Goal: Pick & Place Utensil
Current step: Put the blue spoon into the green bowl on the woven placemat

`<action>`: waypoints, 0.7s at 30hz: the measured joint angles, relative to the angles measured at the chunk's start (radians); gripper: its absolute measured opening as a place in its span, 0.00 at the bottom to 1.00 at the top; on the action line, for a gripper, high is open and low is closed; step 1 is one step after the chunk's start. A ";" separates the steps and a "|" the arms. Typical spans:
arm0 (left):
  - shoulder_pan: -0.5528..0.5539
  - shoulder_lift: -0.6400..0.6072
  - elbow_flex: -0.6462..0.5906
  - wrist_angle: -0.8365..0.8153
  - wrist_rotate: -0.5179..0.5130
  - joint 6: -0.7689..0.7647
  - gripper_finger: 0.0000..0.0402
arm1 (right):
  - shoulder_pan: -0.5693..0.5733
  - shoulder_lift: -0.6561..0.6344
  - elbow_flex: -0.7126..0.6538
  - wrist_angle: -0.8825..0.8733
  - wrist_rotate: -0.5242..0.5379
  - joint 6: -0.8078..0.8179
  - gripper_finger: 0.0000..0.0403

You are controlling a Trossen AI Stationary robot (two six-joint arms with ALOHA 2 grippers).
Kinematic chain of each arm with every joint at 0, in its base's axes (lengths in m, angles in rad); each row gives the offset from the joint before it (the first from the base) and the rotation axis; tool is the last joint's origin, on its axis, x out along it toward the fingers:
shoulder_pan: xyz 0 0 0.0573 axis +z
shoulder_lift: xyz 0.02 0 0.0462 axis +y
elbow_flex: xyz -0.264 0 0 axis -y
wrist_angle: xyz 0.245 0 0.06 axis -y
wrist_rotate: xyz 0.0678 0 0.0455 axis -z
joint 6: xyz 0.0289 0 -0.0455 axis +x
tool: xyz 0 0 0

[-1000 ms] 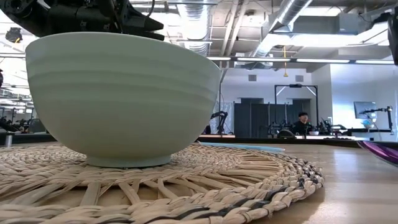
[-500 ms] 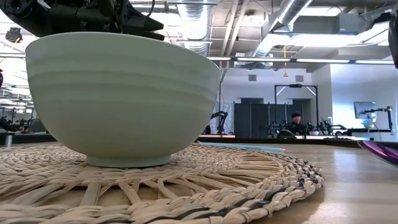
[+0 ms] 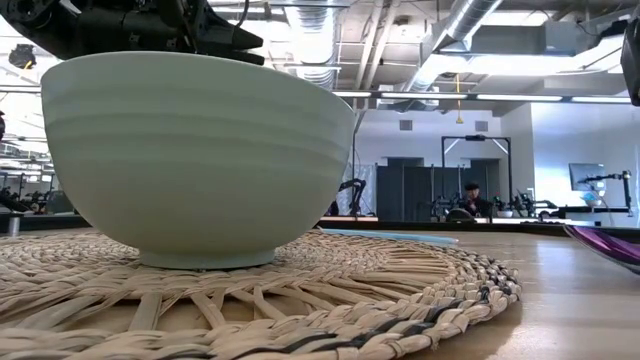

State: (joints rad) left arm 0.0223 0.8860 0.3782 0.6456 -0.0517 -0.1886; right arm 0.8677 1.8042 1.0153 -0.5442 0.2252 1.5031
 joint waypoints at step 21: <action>0.000 0.000 0.000 0.000 0.000 0.000 0.38 | -0.041 0.005 0.075 -0.056 -0.035 -0.006 0.14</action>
State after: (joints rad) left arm 0.0223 0.8860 0.3786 0.6456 -0.0517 -0.1886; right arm 0.8263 1.8091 1.0906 -0.6001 0.1898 1.4969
